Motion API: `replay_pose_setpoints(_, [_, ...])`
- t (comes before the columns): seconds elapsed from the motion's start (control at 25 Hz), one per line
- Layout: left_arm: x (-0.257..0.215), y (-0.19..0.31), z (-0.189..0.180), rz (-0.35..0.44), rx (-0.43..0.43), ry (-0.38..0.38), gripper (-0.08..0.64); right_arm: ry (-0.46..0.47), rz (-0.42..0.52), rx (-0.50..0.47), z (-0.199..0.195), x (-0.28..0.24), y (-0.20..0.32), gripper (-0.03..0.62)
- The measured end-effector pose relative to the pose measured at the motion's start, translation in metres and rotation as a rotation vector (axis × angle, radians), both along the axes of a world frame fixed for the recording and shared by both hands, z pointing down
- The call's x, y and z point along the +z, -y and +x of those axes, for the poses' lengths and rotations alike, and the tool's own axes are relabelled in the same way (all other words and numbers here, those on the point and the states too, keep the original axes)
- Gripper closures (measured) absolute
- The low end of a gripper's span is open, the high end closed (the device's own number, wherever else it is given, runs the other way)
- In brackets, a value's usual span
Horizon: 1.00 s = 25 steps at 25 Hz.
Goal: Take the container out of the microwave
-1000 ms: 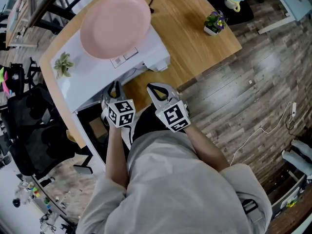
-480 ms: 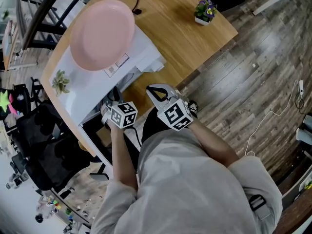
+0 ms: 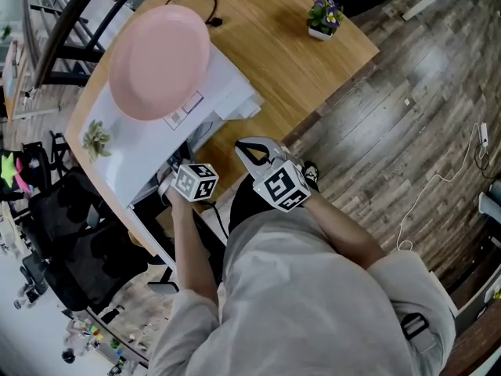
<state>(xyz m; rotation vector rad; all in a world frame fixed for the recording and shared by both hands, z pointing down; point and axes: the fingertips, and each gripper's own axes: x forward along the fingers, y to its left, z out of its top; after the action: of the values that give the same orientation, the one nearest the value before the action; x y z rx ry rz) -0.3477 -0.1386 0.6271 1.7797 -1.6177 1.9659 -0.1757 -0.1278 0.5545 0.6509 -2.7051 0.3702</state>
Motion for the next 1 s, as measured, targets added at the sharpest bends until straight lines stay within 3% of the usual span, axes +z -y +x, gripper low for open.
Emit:
replay_pose_setpoints(0.12, [-0.001,0.0,0.001,-0.01,0.018,0.014,0.492,0.0,0.002,-0.001,0.0,0.0,0.001,0.581])
replay_pose_setpoints(0.32, [-0.005,-0.005,0.011,-0.017,0.032,-0.026,0.529,-0.001,-0.002,-0.005,0.0,0.0,-0.002,0.581])
replay_pose_setpoints(0.84, [-0.011,-0.014,0.041,-0.055,0.071,-0.061,0.509,0.002,0.004,-0.001,0.007,-0.003,-0.001,0.581])
replay_pose_setpoints(1.0, [-0.014,-0.012,0.036,-0.036,0.055,-0.067,0.462,0.004,0.007,0.002,0.009,-0.003,-0.002,0.581])
